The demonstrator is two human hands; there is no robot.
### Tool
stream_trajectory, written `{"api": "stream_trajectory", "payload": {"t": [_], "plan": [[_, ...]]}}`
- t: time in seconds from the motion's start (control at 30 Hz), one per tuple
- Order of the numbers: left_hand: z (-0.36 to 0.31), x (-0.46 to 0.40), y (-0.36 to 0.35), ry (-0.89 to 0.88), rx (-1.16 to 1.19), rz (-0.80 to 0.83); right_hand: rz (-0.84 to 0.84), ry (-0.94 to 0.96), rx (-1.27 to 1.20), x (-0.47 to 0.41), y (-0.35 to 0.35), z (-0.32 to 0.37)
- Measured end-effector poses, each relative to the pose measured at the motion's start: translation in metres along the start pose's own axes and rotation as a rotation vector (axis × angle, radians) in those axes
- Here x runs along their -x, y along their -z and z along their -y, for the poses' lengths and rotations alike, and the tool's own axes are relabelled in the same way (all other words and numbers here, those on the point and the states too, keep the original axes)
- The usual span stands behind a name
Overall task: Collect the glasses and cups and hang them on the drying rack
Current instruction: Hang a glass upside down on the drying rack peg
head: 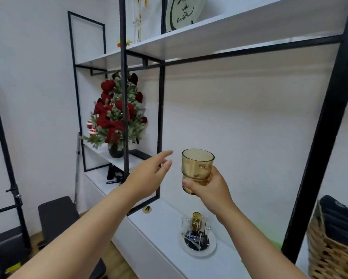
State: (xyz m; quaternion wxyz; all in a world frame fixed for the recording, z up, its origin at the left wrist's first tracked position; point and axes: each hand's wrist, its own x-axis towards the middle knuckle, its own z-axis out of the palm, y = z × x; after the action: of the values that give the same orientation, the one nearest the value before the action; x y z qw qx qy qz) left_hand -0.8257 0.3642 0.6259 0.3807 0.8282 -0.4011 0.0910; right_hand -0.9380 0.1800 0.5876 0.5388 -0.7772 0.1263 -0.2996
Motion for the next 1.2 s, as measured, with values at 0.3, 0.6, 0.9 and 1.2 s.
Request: {"api": "stream_trajectory", "payload": {"t": [0.3, 0.6, 0.9, 1.2], "plan": [[0.056, -0.112, -0.031, 0.013, 0.040, 0.005, -0.012, 0.027, 0.000, -0.126, -0.023, -0.029], [0.074, -0.221, -0.068, -0.058, 0.153, 0.026, -0.064, -0.015, 0.032, -0.225, -0.026, -0.071], [0.087, -0.306, -0.129, -0.128, 0.370, 0.294, -0.188, -0.142, 0.144, -0.259, -0.018, -0.119], [0.121, -0.348, -0.166, -0.231, 0.526, 0.513, -0.404, -0.249, 0.104, -0.263, -0.038, -0.137]]}}
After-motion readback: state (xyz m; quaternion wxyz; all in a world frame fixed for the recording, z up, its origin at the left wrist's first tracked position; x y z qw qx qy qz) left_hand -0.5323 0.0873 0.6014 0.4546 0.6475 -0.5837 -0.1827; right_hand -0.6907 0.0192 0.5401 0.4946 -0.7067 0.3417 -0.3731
